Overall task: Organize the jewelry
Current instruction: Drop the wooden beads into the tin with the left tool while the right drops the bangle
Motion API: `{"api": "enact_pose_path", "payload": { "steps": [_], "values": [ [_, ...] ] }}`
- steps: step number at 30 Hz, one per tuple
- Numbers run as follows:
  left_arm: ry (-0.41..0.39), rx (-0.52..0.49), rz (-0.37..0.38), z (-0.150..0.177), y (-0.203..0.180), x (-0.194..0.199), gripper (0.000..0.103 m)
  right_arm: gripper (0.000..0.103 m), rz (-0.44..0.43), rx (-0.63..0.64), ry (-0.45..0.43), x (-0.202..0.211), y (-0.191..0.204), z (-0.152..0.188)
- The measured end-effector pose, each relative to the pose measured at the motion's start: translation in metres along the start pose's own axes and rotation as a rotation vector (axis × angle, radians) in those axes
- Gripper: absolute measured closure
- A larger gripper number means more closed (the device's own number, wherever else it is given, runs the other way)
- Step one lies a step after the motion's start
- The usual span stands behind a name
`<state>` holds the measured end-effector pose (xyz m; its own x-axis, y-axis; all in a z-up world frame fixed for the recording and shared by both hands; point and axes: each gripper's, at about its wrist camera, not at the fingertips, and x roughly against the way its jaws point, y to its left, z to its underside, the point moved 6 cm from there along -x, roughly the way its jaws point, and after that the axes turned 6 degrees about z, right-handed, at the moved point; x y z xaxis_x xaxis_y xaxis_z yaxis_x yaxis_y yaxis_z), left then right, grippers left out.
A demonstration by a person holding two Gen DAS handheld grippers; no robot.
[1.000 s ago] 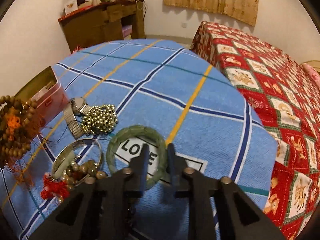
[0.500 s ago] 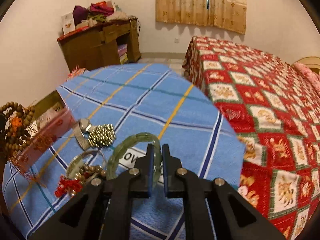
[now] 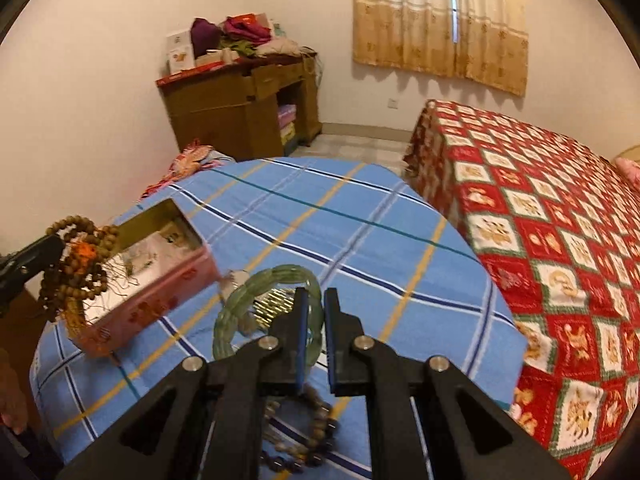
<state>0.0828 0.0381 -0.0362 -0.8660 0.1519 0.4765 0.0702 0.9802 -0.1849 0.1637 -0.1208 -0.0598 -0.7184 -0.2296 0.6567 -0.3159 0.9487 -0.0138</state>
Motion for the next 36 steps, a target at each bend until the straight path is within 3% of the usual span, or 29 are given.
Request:
{"api": "enact_pose_path", "payload": {
  "steps": [19,36],
  "values": [
    [0.027,0.009,-0.099,-0.004,0.05,-0.014,0.096,0.093,-0.104,0.108,-0.026,-0.017,0.074,-0.035],
    [0.078,-0.003,-0.124,-0.011,0.073,-0.041,0.096,0.093,-0.13,0.145,-0.006,-0.044,0.106,-0.047]
  ]
}}
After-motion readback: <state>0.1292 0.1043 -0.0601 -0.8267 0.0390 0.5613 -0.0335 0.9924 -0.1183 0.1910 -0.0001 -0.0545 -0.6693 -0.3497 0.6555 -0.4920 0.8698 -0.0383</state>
